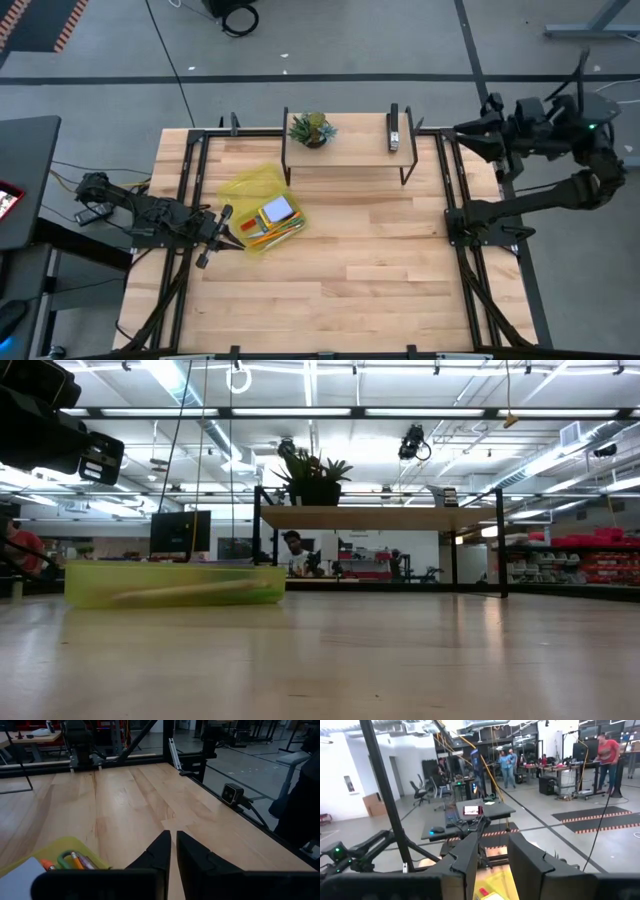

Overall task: Pack school essentials
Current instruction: Return to Home Position

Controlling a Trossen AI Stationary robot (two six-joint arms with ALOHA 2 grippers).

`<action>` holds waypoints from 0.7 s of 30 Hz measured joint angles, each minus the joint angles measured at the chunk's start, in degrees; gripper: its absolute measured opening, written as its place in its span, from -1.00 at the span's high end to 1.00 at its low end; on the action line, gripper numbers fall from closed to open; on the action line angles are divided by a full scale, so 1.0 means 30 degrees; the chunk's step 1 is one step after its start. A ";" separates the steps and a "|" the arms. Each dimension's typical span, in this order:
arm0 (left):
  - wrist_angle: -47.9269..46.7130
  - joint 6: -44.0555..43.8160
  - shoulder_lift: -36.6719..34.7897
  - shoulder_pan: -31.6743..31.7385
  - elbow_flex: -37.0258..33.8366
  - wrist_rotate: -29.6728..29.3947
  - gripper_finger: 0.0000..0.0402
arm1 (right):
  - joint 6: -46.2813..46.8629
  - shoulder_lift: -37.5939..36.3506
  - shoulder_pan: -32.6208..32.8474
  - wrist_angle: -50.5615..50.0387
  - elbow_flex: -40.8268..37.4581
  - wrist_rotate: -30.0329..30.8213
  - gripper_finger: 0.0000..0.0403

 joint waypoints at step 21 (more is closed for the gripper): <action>-0.0002 0.0000 0.0001 0.0003 0.0000 0.0000 0.82 | 0.1729 -0.7112 0.0000 0.5399 -0.8858 -0.0146 0.74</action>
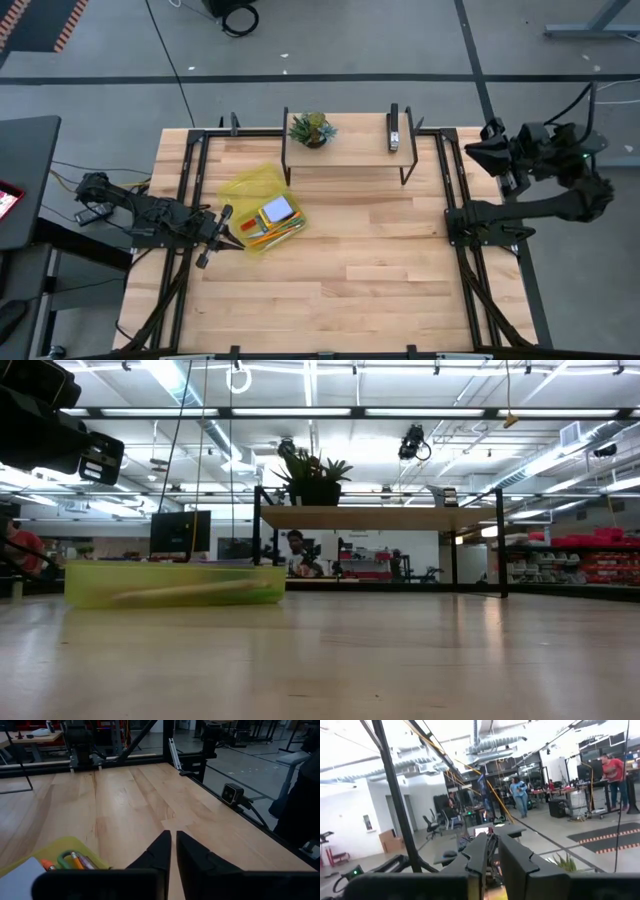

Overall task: Pack school essentials
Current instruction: Return to Home Position

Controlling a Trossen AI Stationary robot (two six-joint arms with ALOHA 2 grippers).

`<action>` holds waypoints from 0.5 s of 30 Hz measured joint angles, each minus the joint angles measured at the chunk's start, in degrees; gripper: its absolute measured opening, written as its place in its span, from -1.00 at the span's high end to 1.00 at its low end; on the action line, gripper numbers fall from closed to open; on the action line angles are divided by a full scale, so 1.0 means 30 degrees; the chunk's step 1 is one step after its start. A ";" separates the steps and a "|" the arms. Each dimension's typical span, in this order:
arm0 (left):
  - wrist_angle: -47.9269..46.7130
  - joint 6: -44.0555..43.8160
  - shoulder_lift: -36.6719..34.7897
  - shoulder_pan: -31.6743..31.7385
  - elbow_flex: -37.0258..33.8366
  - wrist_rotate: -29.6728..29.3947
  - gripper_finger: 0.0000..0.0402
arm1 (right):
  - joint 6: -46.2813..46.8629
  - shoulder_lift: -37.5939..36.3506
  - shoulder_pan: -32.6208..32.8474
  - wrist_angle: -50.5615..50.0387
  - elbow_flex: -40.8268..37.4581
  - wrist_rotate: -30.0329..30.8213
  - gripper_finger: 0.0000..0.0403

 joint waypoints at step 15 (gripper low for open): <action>0.0000 0.0000 -0.0001 -0.0006 0.0000 0.0000 0.86 | 0.1377 -0.3791 0.0000 0.6024 -0.6470 0.0156 0.79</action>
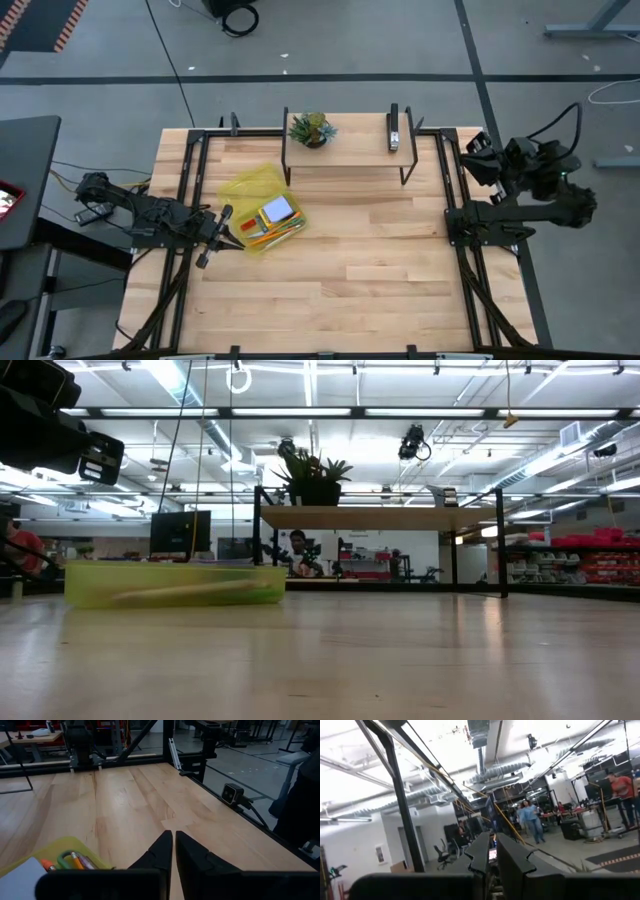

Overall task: Pack school essentials
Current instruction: Return to Home Position

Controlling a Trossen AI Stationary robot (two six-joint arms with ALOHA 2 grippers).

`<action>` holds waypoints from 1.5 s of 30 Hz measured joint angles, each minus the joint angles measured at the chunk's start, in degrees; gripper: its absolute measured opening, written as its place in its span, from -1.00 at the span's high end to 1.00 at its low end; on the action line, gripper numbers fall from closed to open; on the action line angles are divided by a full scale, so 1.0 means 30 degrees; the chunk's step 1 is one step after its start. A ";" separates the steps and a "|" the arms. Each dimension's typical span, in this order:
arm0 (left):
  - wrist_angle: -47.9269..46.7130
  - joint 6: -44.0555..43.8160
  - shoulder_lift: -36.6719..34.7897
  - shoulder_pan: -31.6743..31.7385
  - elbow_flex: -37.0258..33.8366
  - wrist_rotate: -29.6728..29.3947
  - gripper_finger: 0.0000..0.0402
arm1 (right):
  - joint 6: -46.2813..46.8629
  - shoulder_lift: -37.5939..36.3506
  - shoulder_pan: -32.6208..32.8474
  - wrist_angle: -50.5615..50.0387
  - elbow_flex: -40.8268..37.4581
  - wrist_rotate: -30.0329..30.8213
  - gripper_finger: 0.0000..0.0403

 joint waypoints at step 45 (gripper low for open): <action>0.0175 0.1005 -0.0005 0.0044 -0.0015 -0.1282 0.86 | 0.3339 -0.1238 0.0000 1.3083 -1.1720 0.1425 0.79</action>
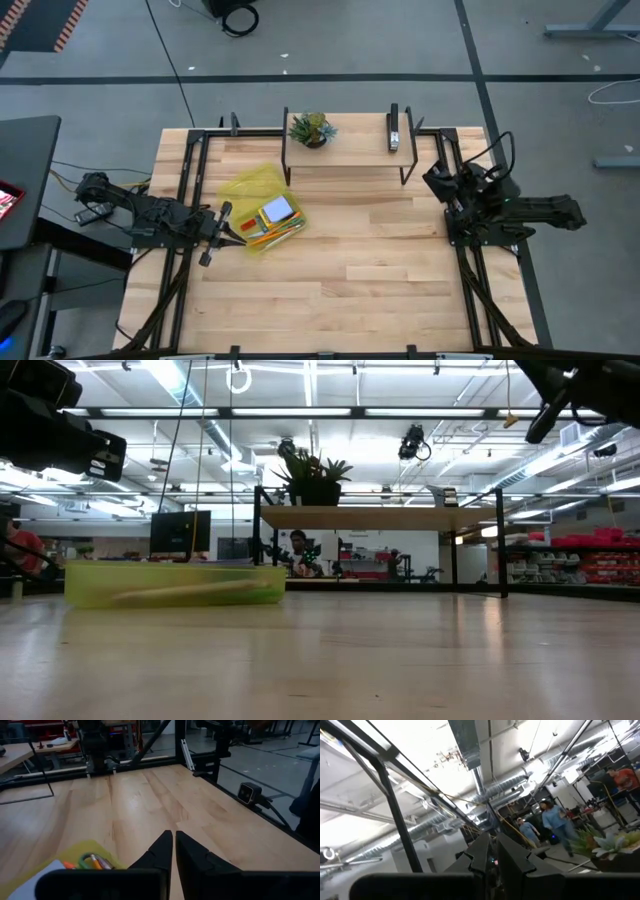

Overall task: Pack school essentials
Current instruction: Return to Home Position

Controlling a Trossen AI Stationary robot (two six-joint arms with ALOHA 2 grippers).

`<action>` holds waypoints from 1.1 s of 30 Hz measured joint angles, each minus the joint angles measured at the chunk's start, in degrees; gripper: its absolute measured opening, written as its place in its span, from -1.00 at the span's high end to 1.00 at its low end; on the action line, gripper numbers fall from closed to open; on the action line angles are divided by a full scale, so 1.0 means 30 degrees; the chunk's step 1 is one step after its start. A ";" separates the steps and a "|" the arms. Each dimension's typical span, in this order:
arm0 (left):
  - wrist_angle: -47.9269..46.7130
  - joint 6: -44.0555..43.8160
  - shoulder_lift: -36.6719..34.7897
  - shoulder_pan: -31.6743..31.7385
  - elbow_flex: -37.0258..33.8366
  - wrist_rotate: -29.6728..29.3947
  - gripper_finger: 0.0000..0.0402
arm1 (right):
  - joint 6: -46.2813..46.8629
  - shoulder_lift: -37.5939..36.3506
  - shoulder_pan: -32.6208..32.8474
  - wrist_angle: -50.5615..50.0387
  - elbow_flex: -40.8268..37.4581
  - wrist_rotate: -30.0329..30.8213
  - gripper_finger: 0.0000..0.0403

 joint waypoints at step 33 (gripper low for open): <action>0.7654 -0.0740 0.0007 -0.0007 0.0000 -0.4546 0.81 | 0.0382 0.0015 -0.0007 -0.3173 -0.0674 -0.0160 0.95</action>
